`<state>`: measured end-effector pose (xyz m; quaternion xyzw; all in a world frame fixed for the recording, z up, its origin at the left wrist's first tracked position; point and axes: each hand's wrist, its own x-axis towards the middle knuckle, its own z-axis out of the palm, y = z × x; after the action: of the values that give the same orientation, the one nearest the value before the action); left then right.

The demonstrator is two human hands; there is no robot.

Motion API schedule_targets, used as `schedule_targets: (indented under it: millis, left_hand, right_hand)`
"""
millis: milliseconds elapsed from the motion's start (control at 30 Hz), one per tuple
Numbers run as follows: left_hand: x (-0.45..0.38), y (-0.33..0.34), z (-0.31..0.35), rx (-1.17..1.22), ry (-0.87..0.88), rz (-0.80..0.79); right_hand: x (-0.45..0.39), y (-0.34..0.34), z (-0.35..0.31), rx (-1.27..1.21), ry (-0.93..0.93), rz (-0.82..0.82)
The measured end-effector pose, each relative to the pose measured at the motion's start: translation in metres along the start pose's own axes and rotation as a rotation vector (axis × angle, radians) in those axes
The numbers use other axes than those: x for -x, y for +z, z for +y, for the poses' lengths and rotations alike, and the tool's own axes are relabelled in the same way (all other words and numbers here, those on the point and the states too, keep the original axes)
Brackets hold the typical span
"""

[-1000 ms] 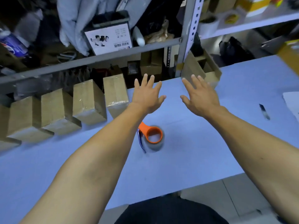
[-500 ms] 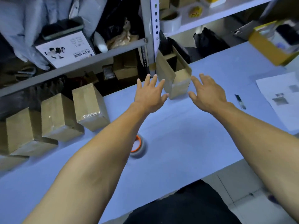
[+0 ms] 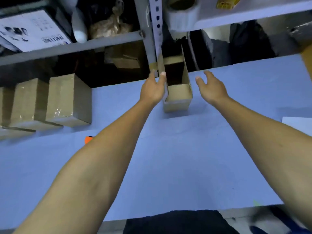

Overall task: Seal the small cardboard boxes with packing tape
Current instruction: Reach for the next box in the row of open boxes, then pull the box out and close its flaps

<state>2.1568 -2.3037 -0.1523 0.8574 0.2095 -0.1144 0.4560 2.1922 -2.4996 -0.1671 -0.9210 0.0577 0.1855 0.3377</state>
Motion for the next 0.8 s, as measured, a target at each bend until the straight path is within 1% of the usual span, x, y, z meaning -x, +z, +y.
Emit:
schedule_targets:
  millis: [67,133,200,267,333,467,567,667,800]
  left_hand:
    - [-0.017,0.008,0.002,0.197,-0.148,0.033]
    - [-0.035,0.015,0.0,0.309,-0.23,0.055]
    - [-0.05,0.024,-0.005,0.381,-0.269,0.028]
    - [-0.06,0.036,-0.007,0.492,-0.287,-0.032]
    - [-0.063,0.049,-0.013,0.582,-0.27,-0.055]
    - [-0.063,0.066,-0.03,0.644,-0.218,-0.007]
    - [-0.059,0.067,-0.031,0.649,-0.18,0.001]
    - [-0.041,0.069,-0.035,0.659,-0.194,-0.002]
    - [-0.009,0.073,-0.047,0.648,-0.211,-0.038]
  right_hand:
    - [-0.019,0.009,-0.007,-0.151,0.045,-0.047]
    - [-0.036,0.02,-0.011,-0.287,0.079,-0.084]
    - [-0.051,0.032,-0.011,-0.43,0.125,-0.137]
    - [-0.061,0.042,-0.008,-0.571,0.17,-0.209]
    - [-0.069,0.053,-0.001,-0.67,0.189,-0.256]
    - [-0.068,0.066,0.004,-0.779,0.154,-0.298]
    - [-0.062,0.069,0.004,-0.779,0.093,-0.285]
    - [-0.047,0.068,0.009,-0.753,0.094,-0.276]
    - [-0.012,0.068,0.022,-0.752,0.072,-0.32]
